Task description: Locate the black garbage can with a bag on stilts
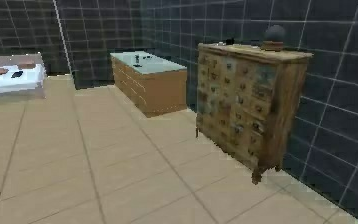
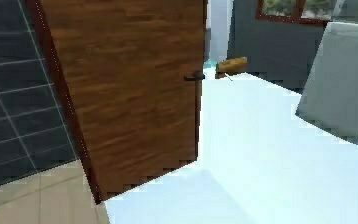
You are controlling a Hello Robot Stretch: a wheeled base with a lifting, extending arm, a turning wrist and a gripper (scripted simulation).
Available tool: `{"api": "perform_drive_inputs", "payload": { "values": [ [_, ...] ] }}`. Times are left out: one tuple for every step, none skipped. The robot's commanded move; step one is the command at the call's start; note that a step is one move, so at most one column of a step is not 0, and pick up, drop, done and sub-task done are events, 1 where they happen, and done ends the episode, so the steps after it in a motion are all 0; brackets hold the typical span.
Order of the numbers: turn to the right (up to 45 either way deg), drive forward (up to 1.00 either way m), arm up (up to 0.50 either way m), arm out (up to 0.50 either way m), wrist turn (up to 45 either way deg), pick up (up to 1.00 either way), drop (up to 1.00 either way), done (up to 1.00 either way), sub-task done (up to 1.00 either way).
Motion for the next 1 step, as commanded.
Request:
{"api": "perform_drive_inputs", "payload": {
  "values": [
    [45.0,0.00,0.00,0.00,0.0,0.00,0.00,0.00,0.00]
  ]
}}
